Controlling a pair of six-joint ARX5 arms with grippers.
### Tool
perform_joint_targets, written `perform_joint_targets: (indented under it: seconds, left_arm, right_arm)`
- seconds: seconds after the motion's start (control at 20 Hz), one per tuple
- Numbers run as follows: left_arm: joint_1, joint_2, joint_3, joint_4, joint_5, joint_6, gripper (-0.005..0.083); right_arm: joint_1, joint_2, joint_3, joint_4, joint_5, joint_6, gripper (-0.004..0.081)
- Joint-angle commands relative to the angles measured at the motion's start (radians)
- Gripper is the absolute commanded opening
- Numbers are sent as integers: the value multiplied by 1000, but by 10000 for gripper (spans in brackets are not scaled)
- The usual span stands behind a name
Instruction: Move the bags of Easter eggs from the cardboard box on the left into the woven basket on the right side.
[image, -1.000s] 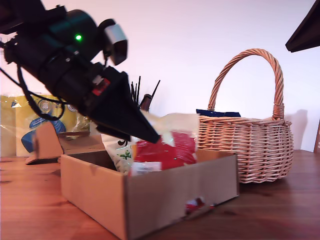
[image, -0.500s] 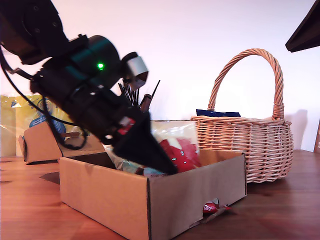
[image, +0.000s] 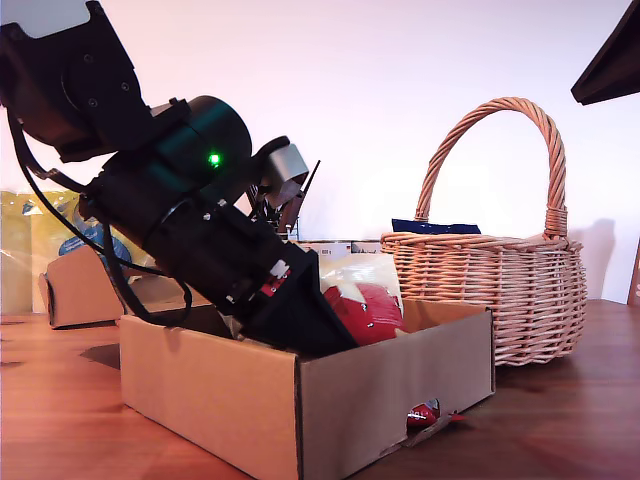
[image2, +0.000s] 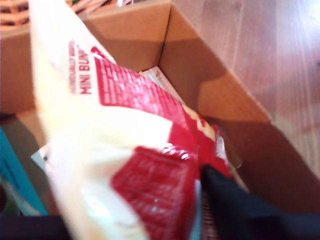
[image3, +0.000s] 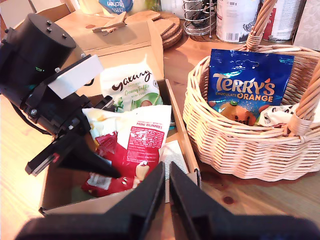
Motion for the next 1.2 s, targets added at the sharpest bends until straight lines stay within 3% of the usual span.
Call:
perform_joint_targets:
  seconds: [0.0, 0.45, 0.75, 1.0, 1.15]
  left_arm:
    - [-9, 21, -5, 12, 11, -2, 53]
    - [0, -124, 107, -37, 39, -6, 18]
    - [0, -166, 214, 23, -22, -24, 18]
    - [0, -155, 219, 29, -105, -29, 18]
    - [-9, -113, 219, 139, -108, -52, 18]
  right_arm:
    - [5, -1, 8, 9, -1, -3, -13]
    - [5, -1, 8, 1, -1, -3, -13]
    - [5, -2, 8, 1, -1, -3, -13]
    - [5, -2, 8, 2, -4, -3, -13]
    - [5, -2, 8, 2, -3, -3, -13]
